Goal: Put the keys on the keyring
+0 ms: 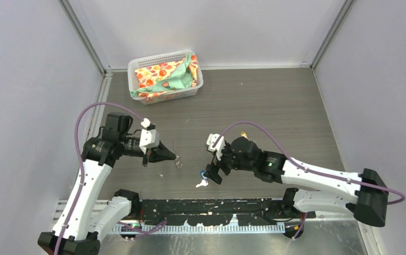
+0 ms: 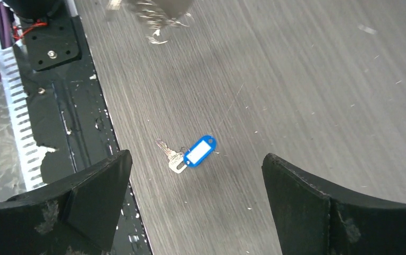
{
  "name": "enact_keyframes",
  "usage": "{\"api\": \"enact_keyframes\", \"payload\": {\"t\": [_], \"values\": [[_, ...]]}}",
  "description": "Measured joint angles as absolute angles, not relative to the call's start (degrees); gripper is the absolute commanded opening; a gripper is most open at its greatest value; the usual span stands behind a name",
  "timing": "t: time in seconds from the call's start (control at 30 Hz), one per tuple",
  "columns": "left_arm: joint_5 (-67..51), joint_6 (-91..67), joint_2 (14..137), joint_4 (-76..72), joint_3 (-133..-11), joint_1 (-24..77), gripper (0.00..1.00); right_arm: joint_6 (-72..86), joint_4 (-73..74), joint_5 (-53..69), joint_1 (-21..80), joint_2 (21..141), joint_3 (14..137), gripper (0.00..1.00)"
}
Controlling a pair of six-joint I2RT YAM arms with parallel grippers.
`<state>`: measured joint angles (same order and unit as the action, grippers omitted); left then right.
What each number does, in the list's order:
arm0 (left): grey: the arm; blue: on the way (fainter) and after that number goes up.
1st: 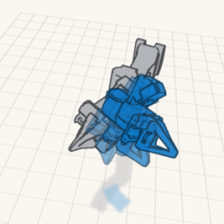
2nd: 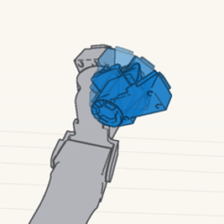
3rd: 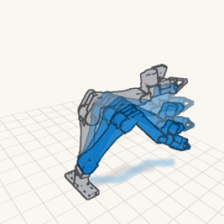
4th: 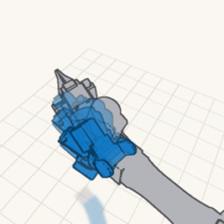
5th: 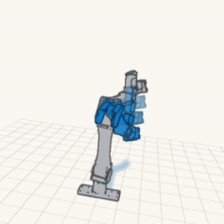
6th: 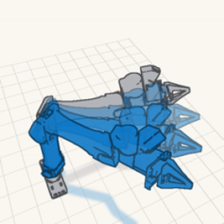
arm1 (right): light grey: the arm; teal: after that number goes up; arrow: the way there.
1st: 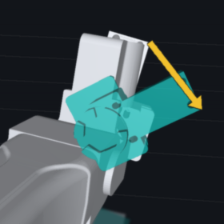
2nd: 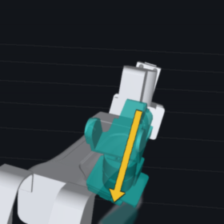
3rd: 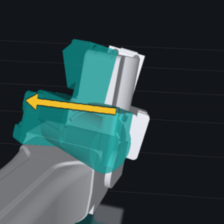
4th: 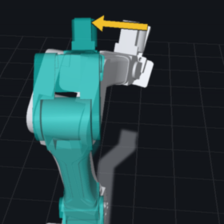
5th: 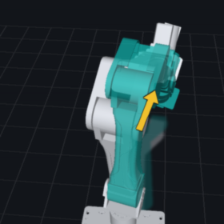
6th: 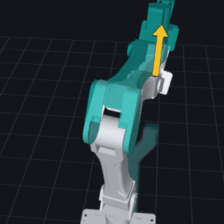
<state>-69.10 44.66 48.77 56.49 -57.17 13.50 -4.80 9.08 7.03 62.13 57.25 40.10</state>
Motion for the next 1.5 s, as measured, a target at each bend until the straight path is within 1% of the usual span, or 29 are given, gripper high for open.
{"api": "enact_keyframes", "payload": {"t": [0.07,0.2,0.3,0.4,0.63,0.7,0.8,0.83,0.9,1.03,1.1,1.17,1.33,1.4,1.5], "values": [[-70.4,48.1,48.4,60.2,-57.6,13.5,0.0,-2.8,5.7,7.0,62.0,61.1,38.9,0.84],[-72.4,50.6,46.6,63.6,-57.5,13.5,0.0,0.4,-0.7,8.3,62.0,68.8,36.6,0.71],[-73.6,50.4,44.6,64.0,-56.9,13.5,0.0,2.1,-4.7,9.8,62.0,75.6,35.2,0.71],[-74.3,49.8,43.3,64.0,-56.5,13.5,0.0,3.1,-8.5,10.8,62.0,79.7,33.6,0.7],[-75.6,48.2,42.4,63.9,-56.5,13.5,0.0,3.9,-18.8,11.5,62.0,85.2,29.3,0.66],[-76.0,47.6,42.4,63.7,-56.5,13.5,0.0,4.2,-20.8,11.5,62.0,86.0,29.1,0.62],[-76.5,46.5,42.4,63.0,-56.5,13.5,0.0,4.6,-23.5,11.3,62.0,86.6,28.2,0.48],[-76.6,46.2,42.4,62.7,-56.5,13.5,0.0,4.7,-24.0,11.3,62.0,86.7,28.0,0.45],[-76.8,45.3,42.4,62.3,-56.5,13.5,0.0,4.8,-24.4,11.2,62.0,86.7,27.6,0.46],[-77.3,44.0,42.4,61.6,-56.4,13.5,0.0,5.2,-25.4,10.9,62.0,86.1,26.6,0.55],[-77.3,43.6,42.4,61.1,-56.4,13.5,0.0,5.2,-24.3,10.5,62.0,84.8,26.1,0.57],[-77.5,43.0,42.3,60.5,-56.3,13.5,0.0,4.9,-22.3,9.8,62.0,82.8,25.8,0.56],[-77.6,41.3,42.1,59.0,-55.8,13.5,0.0,3.9,-19.0,8.5,62.0,76.6,25.5,0.5],[-77.6,40.4,41.7,58.0,-55.5,13.5,0.0,3.7,-18.9,8.4,61.9,76.2,25.5,0.48],[-77.6,38.9,41.0,56.5,-55.0,13.5,0.0,3.8,-18.6,8.5,62.0,76.8,25.5,0.46]]}}
